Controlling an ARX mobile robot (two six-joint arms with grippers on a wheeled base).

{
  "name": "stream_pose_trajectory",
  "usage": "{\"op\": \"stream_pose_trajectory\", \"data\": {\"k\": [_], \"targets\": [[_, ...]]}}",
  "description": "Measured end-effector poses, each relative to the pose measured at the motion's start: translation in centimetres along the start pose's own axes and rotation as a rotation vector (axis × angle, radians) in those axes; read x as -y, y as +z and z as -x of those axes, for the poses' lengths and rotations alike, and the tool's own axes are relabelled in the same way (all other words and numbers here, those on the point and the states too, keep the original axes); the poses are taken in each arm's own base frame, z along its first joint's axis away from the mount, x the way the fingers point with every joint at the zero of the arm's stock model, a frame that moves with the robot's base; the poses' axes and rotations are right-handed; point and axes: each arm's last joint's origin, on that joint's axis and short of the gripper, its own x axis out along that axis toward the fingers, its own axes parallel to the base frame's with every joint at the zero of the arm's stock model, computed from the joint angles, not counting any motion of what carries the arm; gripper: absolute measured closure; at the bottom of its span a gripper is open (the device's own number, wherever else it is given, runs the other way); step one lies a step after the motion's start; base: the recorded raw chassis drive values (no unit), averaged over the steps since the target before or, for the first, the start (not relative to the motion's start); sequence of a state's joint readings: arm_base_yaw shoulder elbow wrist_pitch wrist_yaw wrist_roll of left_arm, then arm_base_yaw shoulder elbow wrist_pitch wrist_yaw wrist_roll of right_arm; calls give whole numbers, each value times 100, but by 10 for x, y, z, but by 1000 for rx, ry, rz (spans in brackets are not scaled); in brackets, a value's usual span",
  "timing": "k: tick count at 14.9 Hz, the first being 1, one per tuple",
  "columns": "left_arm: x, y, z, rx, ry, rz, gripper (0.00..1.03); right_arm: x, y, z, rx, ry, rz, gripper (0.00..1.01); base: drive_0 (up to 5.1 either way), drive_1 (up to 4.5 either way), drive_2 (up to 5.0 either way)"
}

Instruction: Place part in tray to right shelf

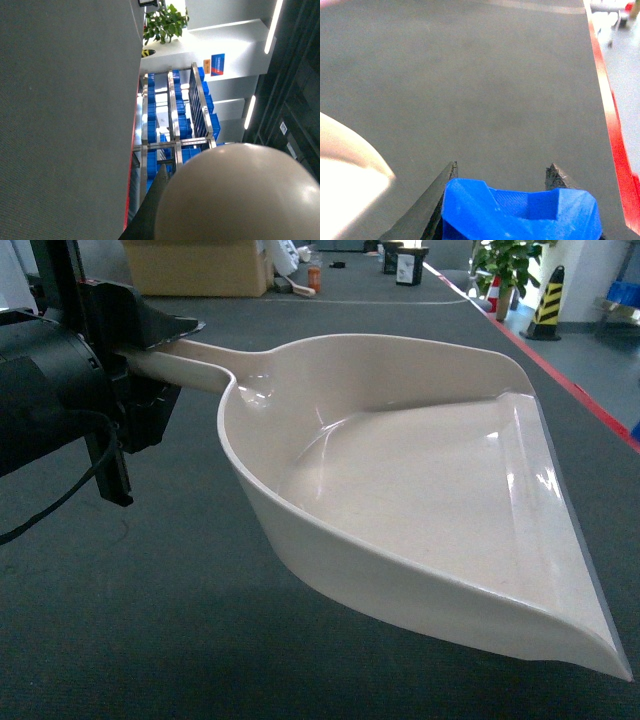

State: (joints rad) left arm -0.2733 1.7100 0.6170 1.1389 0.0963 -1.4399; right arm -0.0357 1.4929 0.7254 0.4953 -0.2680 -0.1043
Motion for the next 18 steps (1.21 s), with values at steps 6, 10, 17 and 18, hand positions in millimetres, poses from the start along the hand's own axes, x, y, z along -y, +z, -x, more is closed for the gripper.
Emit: {"op": "stream_pose_trajectory", "data": {"k": [6, 10, 17, 18], "targets": [[0, 0, 0, 0, 0, 0, 89, -101, 54, 10, 220, 284, -178, 55, 0, 0, 0], [0, 0, 0, 0, 1, -6, 89, -140, 27, -12, 77, 388, -320, 25, 0, 0, 0], [0, 0, 0, 0, 1, -7, 89, -58, 31, 101, 331, 1, -182, 3, 0, 0, 0], [0, 0, 0, 2, 2, -7, 89, -54, 16, 110, 314, -37, -157, 3, 0, 0, 0]]}}
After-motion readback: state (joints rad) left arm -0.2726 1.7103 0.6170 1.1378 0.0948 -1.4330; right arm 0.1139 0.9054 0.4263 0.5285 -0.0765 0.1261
